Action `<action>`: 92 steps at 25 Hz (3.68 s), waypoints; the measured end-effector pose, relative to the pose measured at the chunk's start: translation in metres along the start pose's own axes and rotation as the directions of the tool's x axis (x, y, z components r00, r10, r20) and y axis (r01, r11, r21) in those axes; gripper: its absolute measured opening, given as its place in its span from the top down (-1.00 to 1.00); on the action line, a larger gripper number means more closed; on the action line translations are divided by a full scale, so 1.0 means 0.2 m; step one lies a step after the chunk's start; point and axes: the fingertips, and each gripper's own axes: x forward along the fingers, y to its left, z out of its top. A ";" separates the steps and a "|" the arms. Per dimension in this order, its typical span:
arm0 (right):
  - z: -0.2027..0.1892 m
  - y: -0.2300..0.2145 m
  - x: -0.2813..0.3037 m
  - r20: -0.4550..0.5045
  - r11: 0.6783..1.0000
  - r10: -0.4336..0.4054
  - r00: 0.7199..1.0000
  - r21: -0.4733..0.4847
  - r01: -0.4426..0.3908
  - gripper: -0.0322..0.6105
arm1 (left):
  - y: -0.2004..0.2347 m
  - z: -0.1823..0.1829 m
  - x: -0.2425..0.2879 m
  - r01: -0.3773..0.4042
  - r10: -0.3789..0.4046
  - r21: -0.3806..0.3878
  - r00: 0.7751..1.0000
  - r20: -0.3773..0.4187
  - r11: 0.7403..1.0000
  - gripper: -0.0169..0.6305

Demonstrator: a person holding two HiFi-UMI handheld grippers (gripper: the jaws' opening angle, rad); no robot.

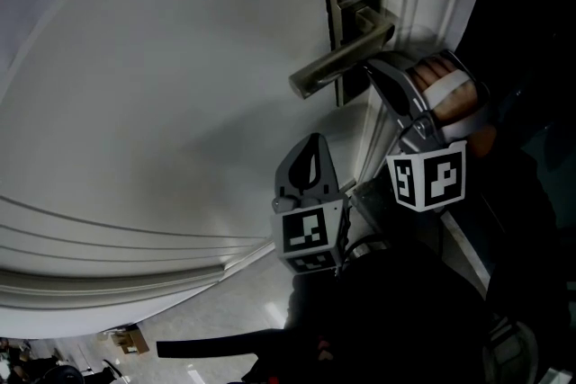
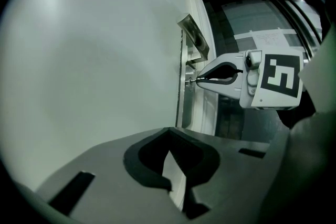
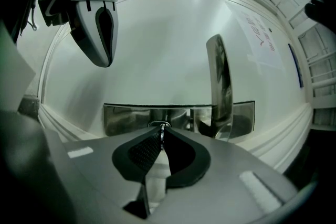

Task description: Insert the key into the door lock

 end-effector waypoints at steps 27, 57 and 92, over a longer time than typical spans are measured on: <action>0.02 -0.01 0.00 -0.012 1.000 0.005 1.000 -0.003 -0.005 0.85 | 0.00 0.04 -0.01 0.014 -0.014 0.001 1.000 0.009 1.000 0.95; 0.00 0.00 0.02 -0.011 1.000 0.013 1.000 0.006 -0.013 0.85 | -0.02 0.08 -0.01 0.018 -0.018 0.003 1.000 0.013 1.000 0.95; 0.04 -0.03 0.00 -0.010 1.000 0.001 1.000 -0.012 -0.001 0.85 | -0.01 0.04 -0.03 0.012 -0.012 -0.021 1.000 0.009 1.000 0.94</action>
